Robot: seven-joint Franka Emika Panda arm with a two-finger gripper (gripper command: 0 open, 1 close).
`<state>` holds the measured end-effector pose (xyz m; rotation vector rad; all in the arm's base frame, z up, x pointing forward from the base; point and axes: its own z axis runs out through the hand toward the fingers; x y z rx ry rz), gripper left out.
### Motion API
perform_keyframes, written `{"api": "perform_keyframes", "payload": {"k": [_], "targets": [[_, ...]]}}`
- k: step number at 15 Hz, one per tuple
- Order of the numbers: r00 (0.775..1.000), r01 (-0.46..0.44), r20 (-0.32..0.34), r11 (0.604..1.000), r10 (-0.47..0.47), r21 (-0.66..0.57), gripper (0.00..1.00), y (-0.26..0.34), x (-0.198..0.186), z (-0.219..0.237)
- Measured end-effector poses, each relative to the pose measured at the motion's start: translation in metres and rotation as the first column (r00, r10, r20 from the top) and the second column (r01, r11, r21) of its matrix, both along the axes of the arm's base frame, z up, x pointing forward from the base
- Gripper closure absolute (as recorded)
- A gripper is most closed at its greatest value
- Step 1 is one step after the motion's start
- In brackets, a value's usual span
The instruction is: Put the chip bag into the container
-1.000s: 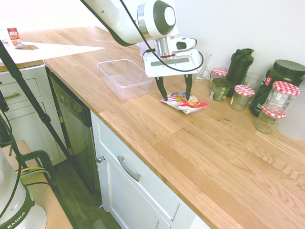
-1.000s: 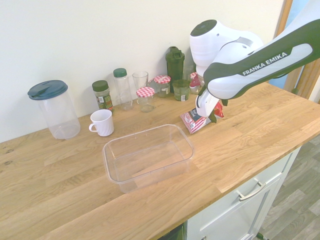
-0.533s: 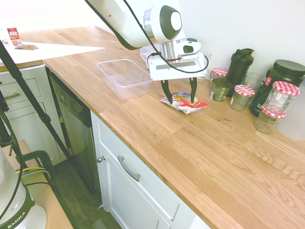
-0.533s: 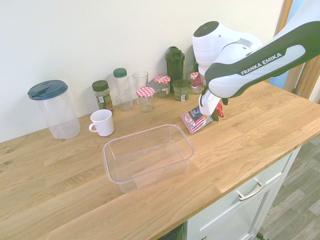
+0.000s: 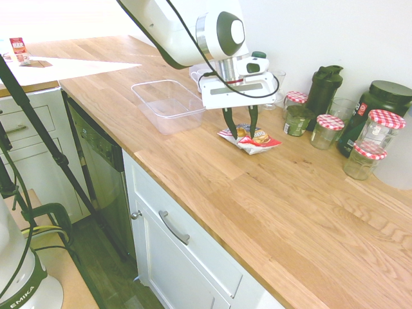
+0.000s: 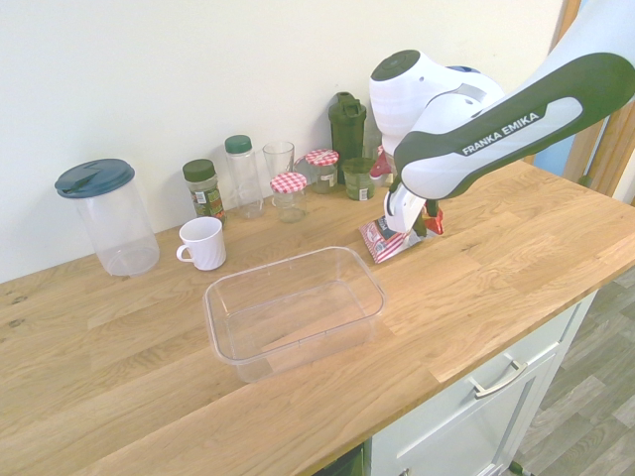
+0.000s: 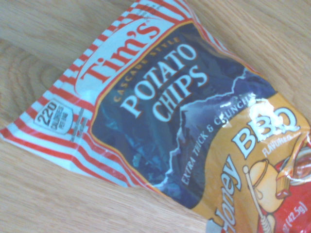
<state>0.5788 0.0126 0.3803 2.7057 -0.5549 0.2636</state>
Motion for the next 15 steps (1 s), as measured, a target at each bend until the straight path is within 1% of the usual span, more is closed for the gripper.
{"api": "perform_keyframes", "payload": {"k": [4,10,13,15], "targets": [[1.0,-0.011,-0.001,1.0,0.011,-0.006,1.0,0.005,0.0,0.0],[1.0,-0.004,0.007,1.0,0.004,-0.01,1.0,0.003,0.002,0.004],[1.0,0.003,0.021,1.0,-0.003,-0.012,1.0,0.001,0.007,0.014],[0.999,0.013,0.045,1.0,-0.012,-0.01,1.0,0.0,0.012,0.028]]}}
